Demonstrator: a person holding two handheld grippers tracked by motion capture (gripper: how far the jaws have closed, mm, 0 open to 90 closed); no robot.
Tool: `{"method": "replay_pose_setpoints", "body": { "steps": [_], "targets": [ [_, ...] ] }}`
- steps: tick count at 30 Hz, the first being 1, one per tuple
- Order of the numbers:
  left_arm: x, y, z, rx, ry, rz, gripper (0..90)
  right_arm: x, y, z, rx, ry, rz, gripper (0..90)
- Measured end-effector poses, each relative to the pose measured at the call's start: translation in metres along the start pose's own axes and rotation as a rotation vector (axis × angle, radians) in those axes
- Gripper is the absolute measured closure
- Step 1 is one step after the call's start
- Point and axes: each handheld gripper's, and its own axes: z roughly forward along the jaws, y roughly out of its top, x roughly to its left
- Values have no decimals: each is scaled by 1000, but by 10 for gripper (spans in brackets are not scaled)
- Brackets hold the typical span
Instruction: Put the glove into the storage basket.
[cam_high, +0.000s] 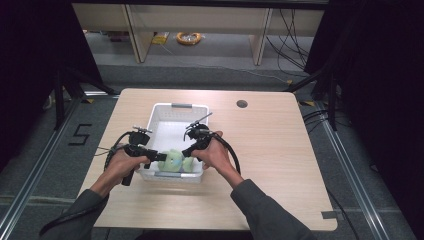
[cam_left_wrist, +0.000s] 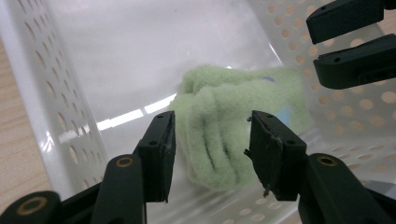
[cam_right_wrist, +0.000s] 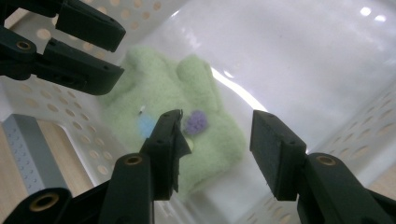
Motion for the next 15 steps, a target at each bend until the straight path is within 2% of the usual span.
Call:
{"method": "replay_pose_setpoints", "body": {
  "steps": [6,7,8,10,11,12,13,14,15],
  "targets": [
    [-6,-1,-8,-31,-3,9,478,0,0,-9,-17,7,-11,530],
    [-8,-1,-9,-33,-2,13,465,0,-1,-12,-33,16,-18,522],
    [-9,-1,-11,-47,-17,9,455,0,-1,-13,-33,17,-18,515],
    [-11,-1,-11,-61,-14,-4,440,0,-1,-15,-37,19,-20,507],
    [-12,-1,-12,-60,-19,-5,422,0,-2,-17,-25,19,-1,503],
    [-13,-1,-14,-60,-16,9,407,-2,-2,-19,-49,41,-30,485],
    [-15,-1,-14,-59,0,12,407,-2,-2,-19,-49,41,-30,485],
    [-17,-2,-14,-61,2,20,384,0,-4,-23,-39,30,4,464],
    [-17,-2,-14,-61,2,20,370,0,-4,-23,-39,30,4,464]
  ]
}}
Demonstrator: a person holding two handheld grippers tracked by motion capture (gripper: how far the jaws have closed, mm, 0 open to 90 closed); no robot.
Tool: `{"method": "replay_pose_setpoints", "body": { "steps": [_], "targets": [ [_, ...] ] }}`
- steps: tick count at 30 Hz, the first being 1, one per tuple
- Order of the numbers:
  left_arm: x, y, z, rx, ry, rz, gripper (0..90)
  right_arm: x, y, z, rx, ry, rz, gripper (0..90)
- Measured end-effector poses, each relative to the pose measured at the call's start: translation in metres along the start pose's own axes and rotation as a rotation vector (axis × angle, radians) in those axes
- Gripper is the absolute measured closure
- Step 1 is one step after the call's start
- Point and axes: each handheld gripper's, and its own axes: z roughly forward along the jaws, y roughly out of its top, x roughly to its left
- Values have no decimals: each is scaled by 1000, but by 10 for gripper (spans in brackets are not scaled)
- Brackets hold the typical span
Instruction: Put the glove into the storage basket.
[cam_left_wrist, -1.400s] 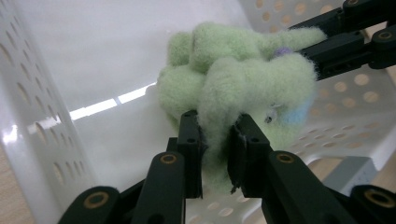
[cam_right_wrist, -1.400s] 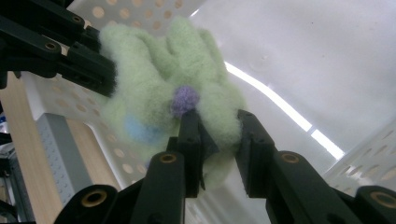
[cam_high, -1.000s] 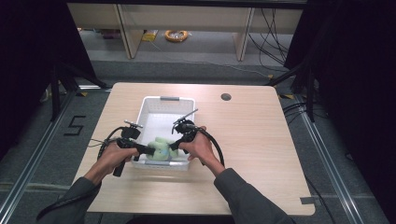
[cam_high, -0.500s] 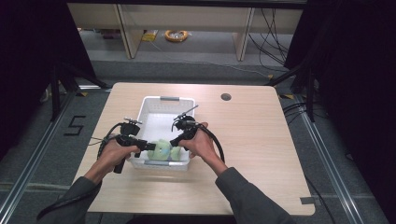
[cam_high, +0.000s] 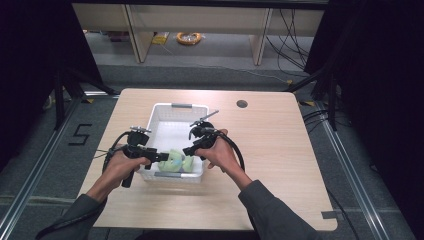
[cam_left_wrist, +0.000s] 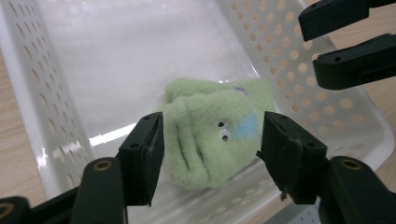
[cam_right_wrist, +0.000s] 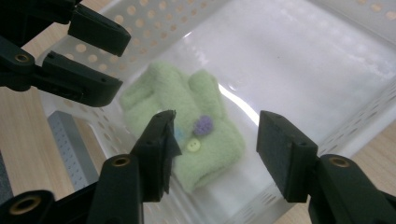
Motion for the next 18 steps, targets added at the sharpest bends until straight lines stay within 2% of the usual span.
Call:
{"method": "replay_pose_setpoints", "body": {
  "steps": [1,2,4,5,7,8,12,14,15,16,18],
  "targets": [
    [-1,0,0,-8,-14,-6,370,-2,-1,-2,-14,1,-21,457],
    [-4,-1,0,-28,-15,-10,351,-4,-2,-5,-37,-2,-65,445],
    [-7,-1,-1,-29,-5,-11,334,-3,-4,-8,-31,-13,-52,439],
    [-8,-1,-1,-39,-15,-5,330,-5,-6,-12,-45,-14,-67,429],
    [-10,-1,-1,-42,-18,-11,325,-5,-7,-13,-61,-5,-58,422],
    [-11,-1,-1,-42,-17,-13,319,-6,-9,-16,-66,-20,-53,418],
    [-15,-1,-2,-54,-29,-23,297,-9,-14,-26,-73,-1,-34,418],
    [-17,-2,-3,-67,-33,-27,287,-12,-17,-31,-82,-28,-43,419],
    [-17,-2,-3,-65,-38,-27,278,-13,-18,-33,-93,-10,-55,418],
    [-19,-3,-4,-72,-45,-33,271,-15,-20,-36,-87,-14,-49,417],
    [-21,-3,-6,-67,-51,-15,262,-16,-23,-40,-95,-5,-37,415]
  ]
}}
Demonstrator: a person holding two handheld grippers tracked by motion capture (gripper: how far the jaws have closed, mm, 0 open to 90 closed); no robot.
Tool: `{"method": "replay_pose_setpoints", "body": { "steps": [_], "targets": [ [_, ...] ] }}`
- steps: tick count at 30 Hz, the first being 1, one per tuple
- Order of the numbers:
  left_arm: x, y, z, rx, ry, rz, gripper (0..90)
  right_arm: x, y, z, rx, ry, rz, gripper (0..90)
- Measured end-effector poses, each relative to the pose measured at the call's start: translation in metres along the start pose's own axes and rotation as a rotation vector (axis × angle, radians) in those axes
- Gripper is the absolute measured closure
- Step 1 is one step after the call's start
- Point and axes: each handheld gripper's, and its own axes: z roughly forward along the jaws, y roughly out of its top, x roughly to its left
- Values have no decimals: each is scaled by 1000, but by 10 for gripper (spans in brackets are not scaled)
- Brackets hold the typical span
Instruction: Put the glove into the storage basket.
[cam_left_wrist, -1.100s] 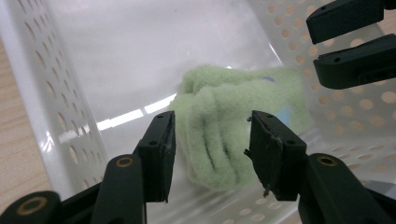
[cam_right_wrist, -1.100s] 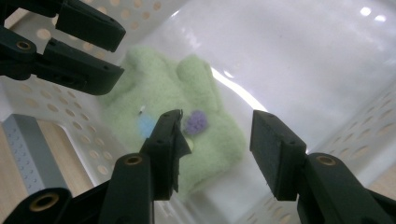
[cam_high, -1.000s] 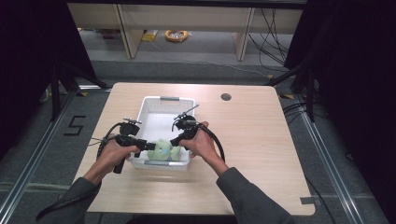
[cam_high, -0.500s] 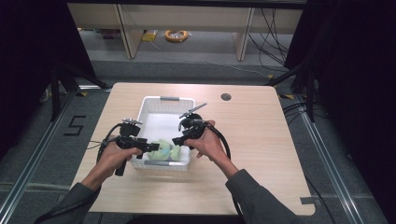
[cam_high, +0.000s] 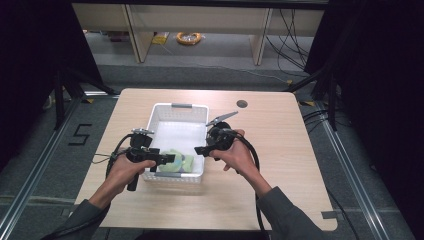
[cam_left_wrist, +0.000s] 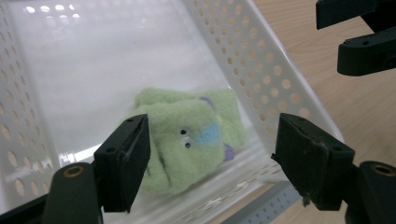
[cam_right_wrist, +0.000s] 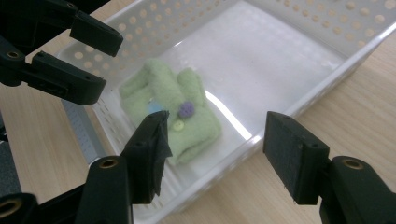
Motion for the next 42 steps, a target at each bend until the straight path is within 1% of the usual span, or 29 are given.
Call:
{"method": "replay_pose_setpoints", "body": {
  "steps": [1,2,3,4,5,6,7,8,10,11,12,13,15,17,19,20,22,25,26,27,30,31,32,33,36,37,40,41,42],
  "targets": [
    [-4,-1,-2,-23,-3,-4,255,-2,-4,-4,-25,7,-12,414],
    [-4,-1,-2,-23,-3,-4,252,-2,-4,-4,-25,7,-12,414],
    [-9,-2,-3,-32,-18,5,249,-4,-9,-7,-42,2,-10,414],
    [-11,-3,-4,-28,-27,14,249,-5,-11,-11,-18,8,5,414],
    [-11,-3,-4,-28,-27,14,248,-5,-11,-11,-18,8,5,414],
    [-14,-4,-4,-31,-35,21,248,-7,-13,-12,-30,9,-7,414],
    [-17,-5,-4,-29,-36,22,248,-7,-15,-14,-37,11,-2,413],
    [-19,-5,-4,-24,-41,39,247,-8,-17,-15,-53,14,-2,411],
    [-25,-7,-4,-25,-54,46,246,-10,-20,-20,-44,21,7,409],
    [-27,-7,-4,-26,-61,57,246,-11,-21,-23,-47,23,-2,404],
    [-30,-8,-4,-29,-68,65,245,-10,-23,-25,-47,29,21,404],
    [-33,-9,-4,-35,-67,71,244,-12,-24,-26,-59,25,2,403],
    [-40,-12,-2,-41,-86,77,241,-13,-29,-32,-66,29,3,392],
    [-43,-13,-1,-46,-90,67,241,-14,-31,-33,-70,29,1,387],
    [-46,-14,-1,-43,-87,82,231,-14,-35,-36,-78,37,-1,374],
    [-51,-15,1,-56,-93,73,228,-15,-38,-39,-91,44,9,356],
    [-52,-16,1,-60,-97,73,224,-15,-39,-41,-98,34,9,349],
    [-55,-17,0,-52,-94,103,207,-16,-44,-45,-106,40,32,324],
    [-58,-18,0,-67,-97,96,196,-18,-47,-48,-121,42,15,317],
    [-58,-18,0,-67,-97,96,190,-18,-47,-48,-121,42,15,317],
    [-61,-20,1,-72,-107,106,182,-19,-52,-51,-132,46,21,315],
    [-61,-21,0,-58,-123,119,181,-20,-55,-54,-135,41,23,315],
    [-61,-21,0,-58,-123,119,179,-20,-55,-54,-135,41,23,315],
    [-63,-22,1,-79,-126,100,179,-19,-57,-55,-139,42,33,314],
    [-64,-25,0,-72,-130,111,175,-20,-61,-59,-156,35,40,314],
    [-65,-26,1,-81,-128,100,175,-22,-64,-61,-160,27,23,313],
    [-67,-29,0,-92,-124,108,175,-21,-67,-63,-156,16,24,312],
    [-67,-31,0,-97,-133,112,175,-18,-71,-65,-155,25,50,310],
    [-67,-31,0,-97,-133,112,175,-18,-71,-65,-155,25,50,310]
  ]
}}
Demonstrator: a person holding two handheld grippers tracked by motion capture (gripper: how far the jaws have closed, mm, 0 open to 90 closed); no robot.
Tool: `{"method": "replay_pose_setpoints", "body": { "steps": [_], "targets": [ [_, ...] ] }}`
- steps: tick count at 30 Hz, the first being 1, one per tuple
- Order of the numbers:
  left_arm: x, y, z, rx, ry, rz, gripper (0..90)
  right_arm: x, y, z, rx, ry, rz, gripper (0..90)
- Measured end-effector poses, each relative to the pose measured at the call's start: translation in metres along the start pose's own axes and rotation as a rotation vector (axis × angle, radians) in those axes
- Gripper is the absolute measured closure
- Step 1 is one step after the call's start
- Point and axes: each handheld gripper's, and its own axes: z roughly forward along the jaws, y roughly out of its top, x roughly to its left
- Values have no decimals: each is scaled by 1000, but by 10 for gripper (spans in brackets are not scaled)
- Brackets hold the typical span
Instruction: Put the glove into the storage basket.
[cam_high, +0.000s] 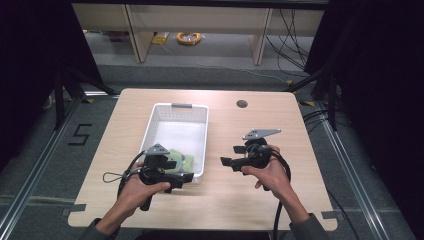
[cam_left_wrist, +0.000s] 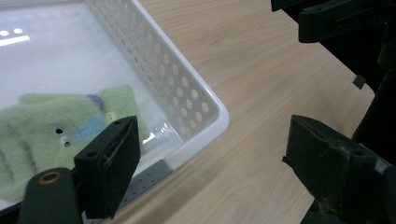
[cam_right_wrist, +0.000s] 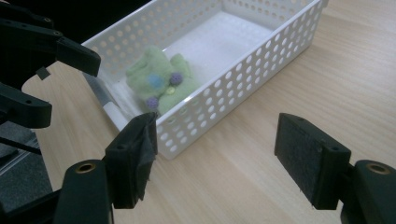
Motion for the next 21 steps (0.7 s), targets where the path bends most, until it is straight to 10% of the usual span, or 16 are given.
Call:
{"method": "replay_pose_setpoints", "body": {
  "steps": [21],
  "targets": [
    [-11,-25,-1,-5,-42,4,178,-2,-31,-12,-22,17,-8,286]
  ]
}}
